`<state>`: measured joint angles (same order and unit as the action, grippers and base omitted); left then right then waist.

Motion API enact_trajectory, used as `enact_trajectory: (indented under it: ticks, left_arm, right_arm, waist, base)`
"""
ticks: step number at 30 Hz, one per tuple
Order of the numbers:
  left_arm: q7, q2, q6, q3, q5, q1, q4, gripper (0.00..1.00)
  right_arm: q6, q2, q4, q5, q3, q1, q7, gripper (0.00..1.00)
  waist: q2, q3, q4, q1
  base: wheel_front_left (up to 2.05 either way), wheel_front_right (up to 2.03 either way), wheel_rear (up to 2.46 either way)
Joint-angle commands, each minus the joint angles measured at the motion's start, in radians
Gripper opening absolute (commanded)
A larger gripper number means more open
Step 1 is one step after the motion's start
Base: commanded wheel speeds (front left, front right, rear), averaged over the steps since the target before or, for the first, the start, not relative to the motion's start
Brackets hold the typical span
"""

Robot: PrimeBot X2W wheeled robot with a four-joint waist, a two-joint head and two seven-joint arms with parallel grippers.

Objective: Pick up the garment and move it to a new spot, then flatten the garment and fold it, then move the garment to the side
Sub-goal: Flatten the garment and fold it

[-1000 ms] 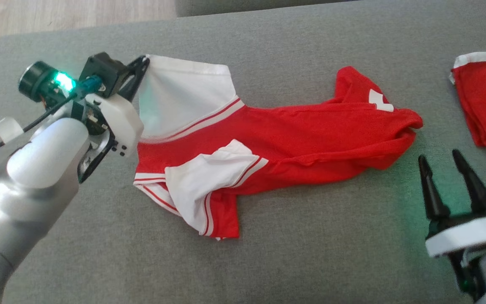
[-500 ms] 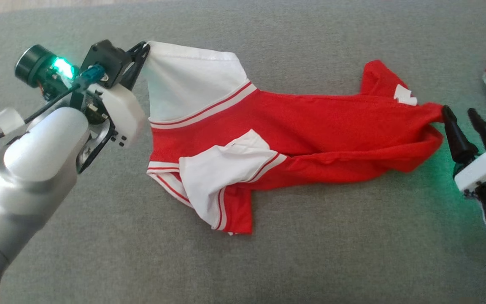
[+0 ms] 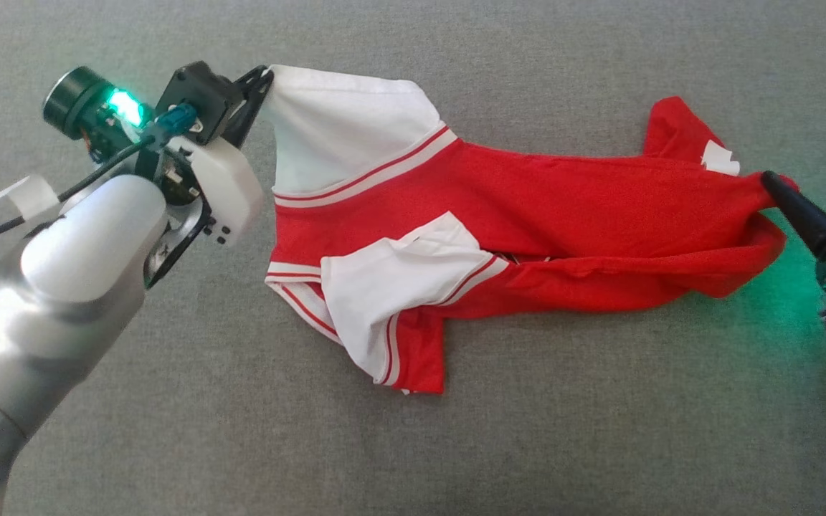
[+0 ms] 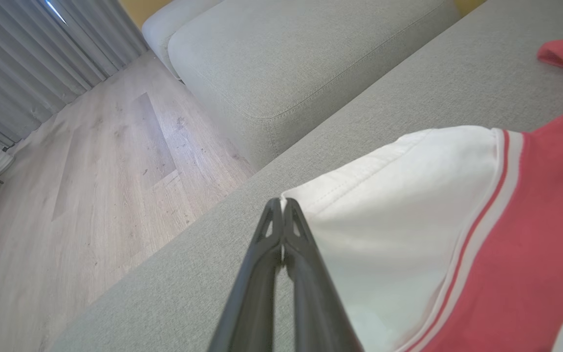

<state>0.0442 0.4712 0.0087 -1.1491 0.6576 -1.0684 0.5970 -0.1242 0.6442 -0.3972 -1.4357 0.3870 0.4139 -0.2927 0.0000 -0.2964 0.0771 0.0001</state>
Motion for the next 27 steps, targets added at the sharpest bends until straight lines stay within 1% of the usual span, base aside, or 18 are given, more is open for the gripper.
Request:
enact_trajectory:
  ticks: [1,5,6,7,8,9,10,11,12,15,16,17,18,23,27]
  left_arm:
    - [0.003,0.026,0.002,0.035,-0.004,-0.072,-0.017,0.00]
    - [0.006,0.021,0.001,0.031,-0.003,-0.082,-0.016,0.00]
    - [0.007,0.020,0.000,0.031,-0.003,-0.084,-0.015,0.00]
    - [0.007,0.019,0.000,0.030,-0.003,-0.085,-0.015,0.00]
    - [0.007,0.019,0.000,0.029,-0.002,-0.086,-0.014,0.00]
    - [0.007,0.019,0.001,0.029,-0.002,-0.087,-0.013,0.00]
    - [0.006,0.019,0.000,0.029,-0.001,-0.088,-0.011,0.00]
    - [0.006,0.020,0.000,0.029,0.000,-0.089,-0.009,0.00]
    - [0.005,0.020,0.000,0.028,0.000,-0.089,-0.007,0.00]
    - [0.006,0.019,-0.001,0.026,0.002,-0.089,-0.003,0.00]
    - [0.006,0.018,-0.001,0.025,0.003,-0.090,-0.002,0.00]
    - [0.006,0.018,-0.001,0.024,0.003,-0.090,0.000,0.00]
    - [0.004,0.019,0.000,0.024,0.002,-0.091,0.001,0.00]
    - [-0.019,0.025,0.004,0.024,-0.006,-0.098,0.007,0.00]
    - [-0.076,0.036,0.017,0.034,-0.019,-0.106,0.009,0.00]
  right_arm:
    - [-0.007,0.056,0.033,-0.017,0.003,0.002,-0.006,1.00]
    - [-0.007,0.068,0.038,-0.060,-0.009,0.013,0.001,1.00]
    - [-0.007,0.068,0.038,-0.069,-0.012,0.015,0.000,0.96]
    - [-0.007,0.070,0.039,-0.077,-0.014,0.017,-0.002,0.86]
    - [-0.007,0.071,0.040,-0.084,-0.016,0.018,-0.003,0.73]
    - [-0.007,0.073,0.040,-0.087,-0.015,0.019,-0.004,0.51]
    - [-0.007,0.076,0.039,-0.087,-0.014,0.020,-0.006,0.42]
    - [-0.007,0.078,0.039,-0.088,-0.012,0.021,-0.006,0.31]
    - [-0.007,0.080,0.038,-0.089,-0.012,0.022,-0.004,0.25]
    - [-0.007,0.086,0.034,-0.082,-0.013,0.029,0.014,0.24]
    - [-0.007,0.089,0.035,-0.075,-0.012,0.032,0.022,0.21]
    - [-0.007,0.090,0.034,-0.071,-0.012,0.036,0.031,0.08]
    - [-0.007,0.091,0.034,-0.070,-0.014,0.040,0.041,0.00]
    - [-0.007,0.094,0.050,-0.066,-0.027,0.062,0.091,0.00]
    - [-0.007,0.109,0.092,-0.054,-0.038,0.083,0.147,0.00]
  waist:
    - [0.0000,-0.007,0.005,-0.0001]
    - [0.0000,-0.021,0.012,-0.0001]
    - [0.0000,-0.023,0.013,-0.0001]
    - [0.0000,-0.024,0.014,-0.0001]
    - [0.0000,-0.025,0.015,-0.0001]
    - [0.0000,-0.026,0.015,-0.0001]
    - [0.0000,-0.027,0.015,-0.0001]
    - [0.0000,-0.027,0.015,-0.0001]
    - [0.0000,-0.027,0.015,-0.0001]
    - [0.0000,-0.027,0.014,-0.0001]
    - [0.0000,-0.027,0.014,-0.0001]
    - [0.0000,-0.027,0.013,-0.0001]
    - [0.0000,-0.026,0.013,-0.0001]
    - [0.0000,-0.012,0.009,-0.0001]
    - [0.0000,0.026,0.002,-0.0001]
  base:
    - [0.00,0.00,0.00]
    - [0.00,0.00,0.00]
    - [0.00,0.00,0.00]
    - [0.00,0.00,0.00]
    - [0.00,0.00,0.00]
    - [0.00,0.00,0.00]
    - [0.00,0.00,0.00]
    - [0.00,0.00,0.00]
    - [0.00,0.00,0.00]
    - [0.00,0.00,0.00]
    - [0.00,0.00,0.00]
    - [0.00,0.00,0.00]
    - [0.00,0.00,0.00]
    - [0.00,0.00,0.00]
    - [0.00,0.00,0.00]
